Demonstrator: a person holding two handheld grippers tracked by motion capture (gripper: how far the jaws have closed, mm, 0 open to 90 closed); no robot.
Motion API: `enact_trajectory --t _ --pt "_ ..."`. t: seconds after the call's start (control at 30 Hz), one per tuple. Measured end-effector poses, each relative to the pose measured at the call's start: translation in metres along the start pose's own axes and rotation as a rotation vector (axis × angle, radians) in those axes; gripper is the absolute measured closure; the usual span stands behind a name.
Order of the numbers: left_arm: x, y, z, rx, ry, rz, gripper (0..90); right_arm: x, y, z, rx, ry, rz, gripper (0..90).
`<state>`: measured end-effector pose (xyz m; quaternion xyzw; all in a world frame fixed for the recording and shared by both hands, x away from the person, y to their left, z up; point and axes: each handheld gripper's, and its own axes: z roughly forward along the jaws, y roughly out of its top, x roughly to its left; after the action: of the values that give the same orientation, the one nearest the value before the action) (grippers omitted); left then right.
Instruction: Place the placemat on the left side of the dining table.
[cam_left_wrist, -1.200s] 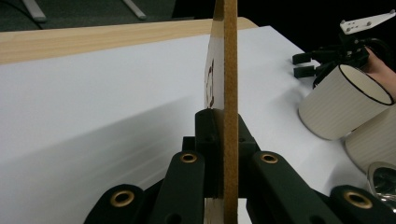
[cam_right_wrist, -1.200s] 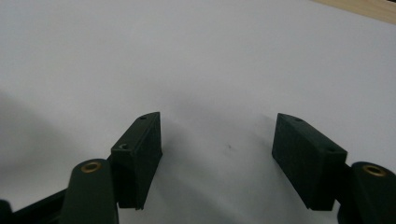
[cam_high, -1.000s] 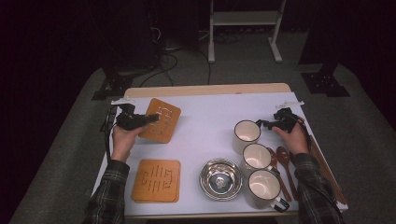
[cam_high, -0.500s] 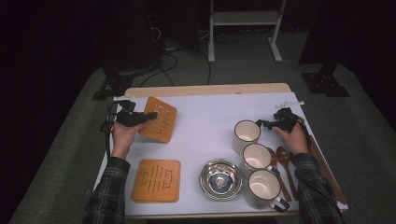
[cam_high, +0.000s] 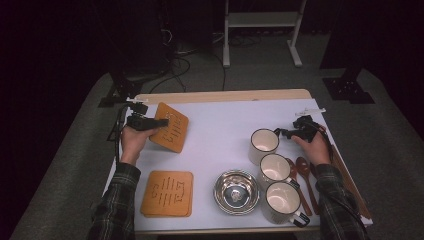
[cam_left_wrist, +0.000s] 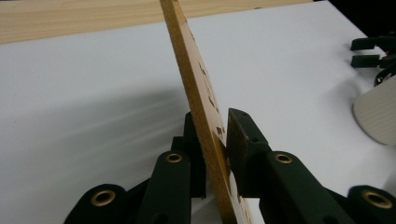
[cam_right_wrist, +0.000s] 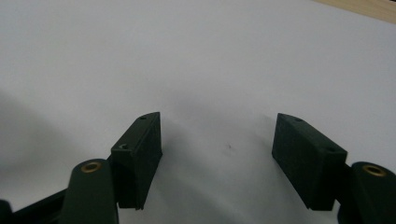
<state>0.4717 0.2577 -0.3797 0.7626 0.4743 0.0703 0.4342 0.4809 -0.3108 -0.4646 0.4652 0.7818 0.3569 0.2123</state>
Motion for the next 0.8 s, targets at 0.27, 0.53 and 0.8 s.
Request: enact_trajectory --t 0.27,0.53,0.8 --pt "0.003 0.004 0.004 0.045 0.036 -0.006 73.5 0.0 0.0 0.0 0.0 0.0 -0.001 31.3" --pt "0.007 0.006 0.007 0.08 0.064 -0.016 70.2 0.0 0.0 0.0 0.0 0.0 -0.001 31.3" --pt "0.009 0.008 0.012 0.117 0.102 -0.034 66.5 0.0 0.0 0.0 0.0 0.0 -0.001 31.3"
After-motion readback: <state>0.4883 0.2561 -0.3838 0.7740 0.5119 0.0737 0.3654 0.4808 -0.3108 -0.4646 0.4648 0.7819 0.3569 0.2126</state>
